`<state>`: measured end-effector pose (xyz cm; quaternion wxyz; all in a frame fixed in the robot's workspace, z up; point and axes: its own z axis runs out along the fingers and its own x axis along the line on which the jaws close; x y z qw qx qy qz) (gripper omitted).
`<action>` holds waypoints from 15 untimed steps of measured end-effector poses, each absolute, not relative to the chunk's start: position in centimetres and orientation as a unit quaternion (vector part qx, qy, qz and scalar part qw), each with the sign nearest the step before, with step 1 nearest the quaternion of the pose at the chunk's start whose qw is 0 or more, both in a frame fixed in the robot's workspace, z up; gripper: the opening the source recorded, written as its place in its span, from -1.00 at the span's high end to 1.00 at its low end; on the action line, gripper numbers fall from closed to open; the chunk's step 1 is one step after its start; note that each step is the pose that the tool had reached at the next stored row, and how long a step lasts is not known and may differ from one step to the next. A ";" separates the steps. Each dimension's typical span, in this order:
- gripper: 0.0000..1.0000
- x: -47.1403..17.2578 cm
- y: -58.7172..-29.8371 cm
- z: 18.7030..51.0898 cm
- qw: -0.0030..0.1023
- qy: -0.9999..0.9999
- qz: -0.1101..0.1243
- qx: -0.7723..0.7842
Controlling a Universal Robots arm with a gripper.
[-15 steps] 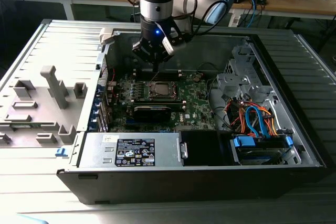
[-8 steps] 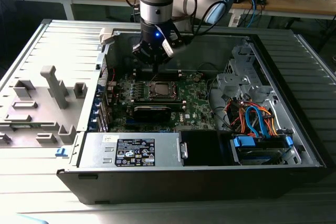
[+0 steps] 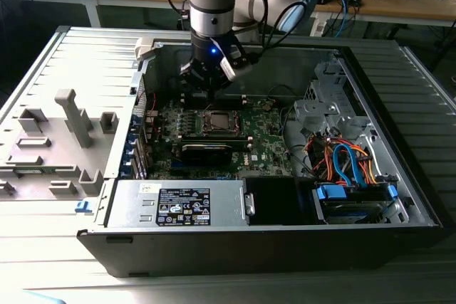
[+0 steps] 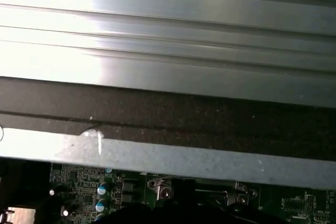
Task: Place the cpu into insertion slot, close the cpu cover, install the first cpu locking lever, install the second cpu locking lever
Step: 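Install the first cpu locking lever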
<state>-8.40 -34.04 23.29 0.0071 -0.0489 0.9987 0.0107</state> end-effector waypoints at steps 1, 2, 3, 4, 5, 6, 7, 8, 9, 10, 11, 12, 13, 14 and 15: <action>0.79 -8.4 -34.0 23.2 0.007 0.999 0.010 -0.050; 0.79 -8.2 -33.7 22.7 0.007 0.999 0.010 -0.053; 0.79 -8.1 -33.7 22.6 0.007 0.998 0.010 -0.054; 0.79 -8.0 -33.7 22.5 0.007 0.998 0.009 -0.054; 0.79 -7.9 -33.6 22.4 0.007 0.998 0.009 -0.055; 0.79 -7.8 -33.5 22.3 0.007 0.998 0.009 -0.055; 0.79 -7.7 -33.5 22.2 0.007 0.998 0.009 -0.056; 0.79 -7.7 -33.4 22.2 0.007 0.998 0.009 -0.056; 0.79 -7.6 -33.4 22.1 0.007 0.998 0.009 -0.057; 0.79 -7.5 -33.4 22.0 0.007 0.998 0.009 -0.057; 0.79 -7.4 -33.3 21.9 0.007 0.998 0.009 -0.058; 0.79 -7.4 -33.3 21.9 0.007 0.998 0.009 -0.058; 0.79 -7.3 -33.3 21.8 0.007 0.998 0.008 -0.059; 0.79 -7.2 -33.3 21.8 0.007 0.998 0.008 -0.060; 0.79 -7.1 -33.3 21.7 0.007 0.998 0.008 -0.060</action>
